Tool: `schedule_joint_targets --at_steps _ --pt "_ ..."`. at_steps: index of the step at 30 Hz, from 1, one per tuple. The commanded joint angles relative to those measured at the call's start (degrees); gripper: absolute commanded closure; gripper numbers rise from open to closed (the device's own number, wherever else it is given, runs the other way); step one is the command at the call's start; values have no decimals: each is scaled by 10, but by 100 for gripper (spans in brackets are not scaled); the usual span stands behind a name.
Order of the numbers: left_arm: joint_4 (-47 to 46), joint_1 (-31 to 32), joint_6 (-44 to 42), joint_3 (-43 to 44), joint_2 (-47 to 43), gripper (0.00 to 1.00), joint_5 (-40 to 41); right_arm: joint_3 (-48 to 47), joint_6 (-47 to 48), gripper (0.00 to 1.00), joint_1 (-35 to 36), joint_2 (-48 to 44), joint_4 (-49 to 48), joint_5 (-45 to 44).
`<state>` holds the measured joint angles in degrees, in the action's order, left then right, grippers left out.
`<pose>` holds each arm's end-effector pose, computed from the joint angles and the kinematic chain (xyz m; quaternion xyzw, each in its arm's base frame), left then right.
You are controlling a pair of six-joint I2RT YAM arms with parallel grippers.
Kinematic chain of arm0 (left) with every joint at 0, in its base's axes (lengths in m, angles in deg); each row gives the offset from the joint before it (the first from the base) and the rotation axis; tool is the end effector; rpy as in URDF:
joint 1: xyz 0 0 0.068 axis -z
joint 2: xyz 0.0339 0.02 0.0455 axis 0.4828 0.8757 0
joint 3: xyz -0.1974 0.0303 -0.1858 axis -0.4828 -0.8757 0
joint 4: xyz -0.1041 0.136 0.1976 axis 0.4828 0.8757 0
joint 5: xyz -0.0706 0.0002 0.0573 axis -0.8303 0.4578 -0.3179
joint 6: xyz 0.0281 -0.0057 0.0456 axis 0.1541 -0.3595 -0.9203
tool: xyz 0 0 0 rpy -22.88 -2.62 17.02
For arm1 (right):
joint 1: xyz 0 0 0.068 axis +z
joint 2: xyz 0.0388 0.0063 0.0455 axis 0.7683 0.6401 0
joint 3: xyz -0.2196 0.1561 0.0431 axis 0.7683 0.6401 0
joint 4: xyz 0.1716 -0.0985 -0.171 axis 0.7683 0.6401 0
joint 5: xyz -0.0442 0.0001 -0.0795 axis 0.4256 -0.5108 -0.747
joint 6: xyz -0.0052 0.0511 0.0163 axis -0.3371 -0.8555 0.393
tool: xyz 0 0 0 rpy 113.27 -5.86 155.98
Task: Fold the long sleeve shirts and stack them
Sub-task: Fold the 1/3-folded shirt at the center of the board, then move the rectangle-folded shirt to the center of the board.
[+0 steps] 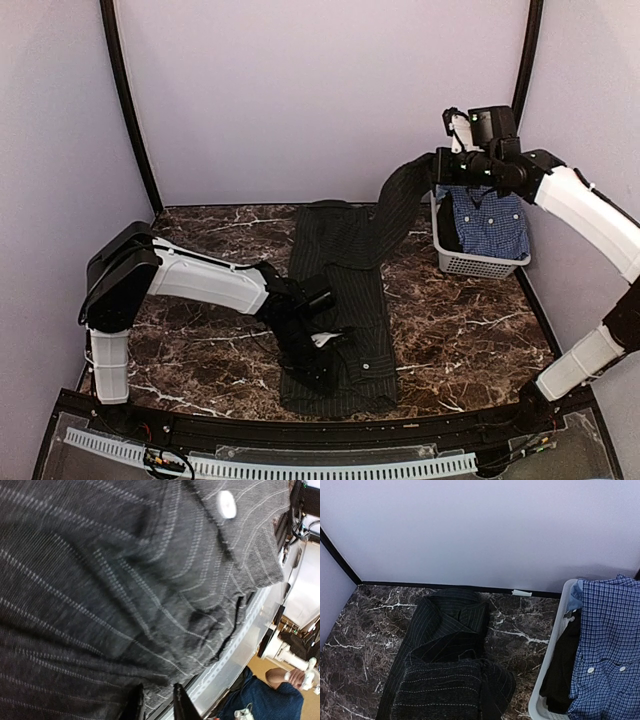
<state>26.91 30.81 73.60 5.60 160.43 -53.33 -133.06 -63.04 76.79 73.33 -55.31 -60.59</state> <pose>0.1773 -0.3479 0.1421 -0.3173 -0.8770 0.3382 0.1259 0.2954 0.1431 0.4062 -0.0510 0.8329 0.1488 0.5307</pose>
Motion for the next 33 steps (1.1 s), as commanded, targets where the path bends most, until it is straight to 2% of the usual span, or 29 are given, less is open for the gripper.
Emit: schedule_joint_targets --at_steps 1,6,10,13,18,25,30,33 --pt "-22 3 2 -13 -11 76 -3 31 -19 100 16 -21 -38 13" --pt "-17 -1 7 10 -57 55 13 44 -18 100 29 -20 -33 8" --pt "-22 -20 20 23 -105 49 18 55 -15 100 39 -20 -30 10" --pt "-24 -50 26 32 -125 49 51 64 -14 100 48 -20 -31 17" --pt "-92 -134 42 52 -131 52 120 77 -17 100 67 -24 -36 32" --pt "-210 -220 42 147 -37 56 219 106 -32 100 84 -34 -51 46" --pt "-290 -251 58 200 36 58 240 130 -49 100 99 -41 -62 52" --pt "-335 -269 68 231 86 58 225 132 -54 100 110 -41 -62 53"
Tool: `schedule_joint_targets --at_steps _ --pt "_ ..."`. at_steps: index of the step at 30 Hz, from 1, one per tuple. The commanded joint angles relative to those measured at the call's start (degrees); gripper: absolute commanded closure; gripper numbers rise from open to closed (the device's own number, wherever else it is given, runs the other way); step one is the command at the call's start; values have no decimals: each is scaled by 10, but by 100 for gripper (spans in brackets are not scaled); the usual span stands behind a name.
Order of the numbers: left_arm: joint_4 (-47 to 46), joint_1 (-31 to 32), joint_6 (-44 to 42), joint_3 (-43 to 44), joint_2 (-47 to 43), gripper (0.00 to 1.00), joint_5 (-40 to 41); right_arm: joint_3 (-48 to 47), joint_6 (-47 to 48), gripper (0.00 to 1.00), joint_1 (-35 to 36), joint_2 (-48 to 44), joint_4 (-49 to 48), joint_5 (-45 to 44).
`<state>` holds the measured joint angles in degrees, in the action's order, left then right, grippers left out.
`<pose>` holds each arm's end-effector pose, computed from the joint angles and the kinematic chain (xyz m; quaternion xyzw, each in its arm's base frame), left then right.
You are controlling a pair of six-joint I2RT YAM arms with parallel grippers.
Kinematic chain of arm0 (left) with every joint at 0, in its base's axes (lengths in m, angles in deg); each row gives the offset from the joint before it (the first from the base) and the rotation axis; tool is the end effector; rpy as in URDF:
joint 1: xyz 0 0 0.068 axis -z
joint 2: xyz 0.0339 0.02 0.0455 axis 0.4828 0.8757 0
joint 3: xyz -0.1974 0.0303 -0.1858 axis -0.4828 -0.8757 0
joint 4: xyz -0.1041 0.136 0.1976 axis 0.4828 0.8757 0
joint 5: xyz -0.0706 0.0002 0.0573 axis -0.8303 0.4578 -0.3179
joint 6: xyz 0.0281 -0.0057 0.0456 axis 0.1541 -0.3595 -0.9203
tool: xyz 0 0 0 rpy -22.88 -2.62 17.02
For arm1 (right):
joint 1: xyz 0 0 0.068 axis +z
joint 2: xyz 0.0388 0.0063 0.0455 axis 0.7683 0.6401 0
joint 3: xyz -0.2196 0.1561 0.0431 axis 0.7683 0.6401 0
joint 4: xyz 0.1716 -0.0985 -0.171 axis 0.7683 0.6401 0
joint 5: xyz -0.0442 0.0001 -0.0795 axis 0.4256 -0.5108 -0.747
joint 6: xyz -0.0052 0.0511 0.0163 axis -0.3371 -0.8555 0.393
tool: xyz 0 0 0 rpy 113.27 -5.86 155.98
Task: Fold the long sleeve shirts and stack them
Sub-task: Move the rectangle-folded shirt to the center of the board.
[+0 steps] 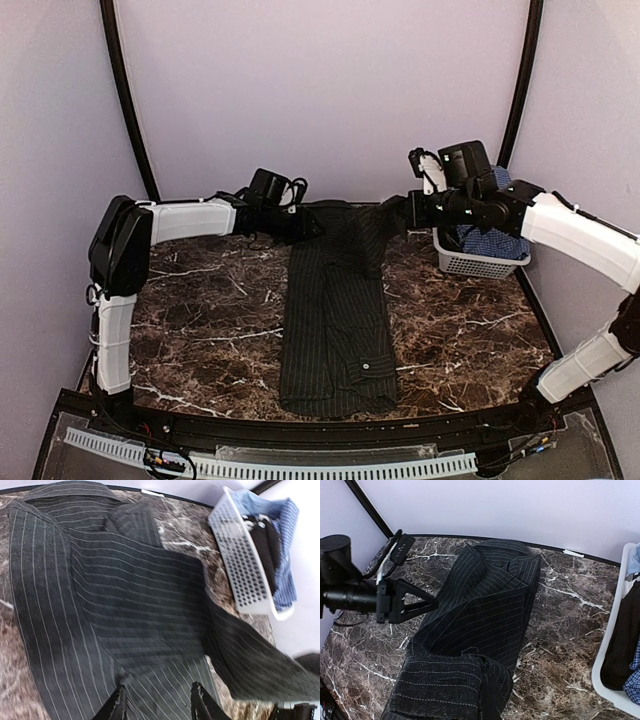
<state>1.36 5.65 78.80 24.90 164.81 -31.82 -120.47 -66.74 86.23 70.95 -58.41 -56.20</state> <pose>0.3978 -0.2868 0.2335 0.1000 0.8644 -0.3715 0.3236 0.2603 0.1874 0.3485 -0.1196 0.8593 0.2124 0.4496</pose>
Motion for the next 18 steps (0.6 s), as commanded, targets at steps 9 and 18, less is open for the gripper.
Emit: schedule_joint_targets --at_steps 9,18 --pt "-88 -74 52 116 173 61 42 -6 -32 100 67 -6 -16 -9" --pt "-16 -115 74 189 255 64 4 -11 -24 100 147 16 22 -23"
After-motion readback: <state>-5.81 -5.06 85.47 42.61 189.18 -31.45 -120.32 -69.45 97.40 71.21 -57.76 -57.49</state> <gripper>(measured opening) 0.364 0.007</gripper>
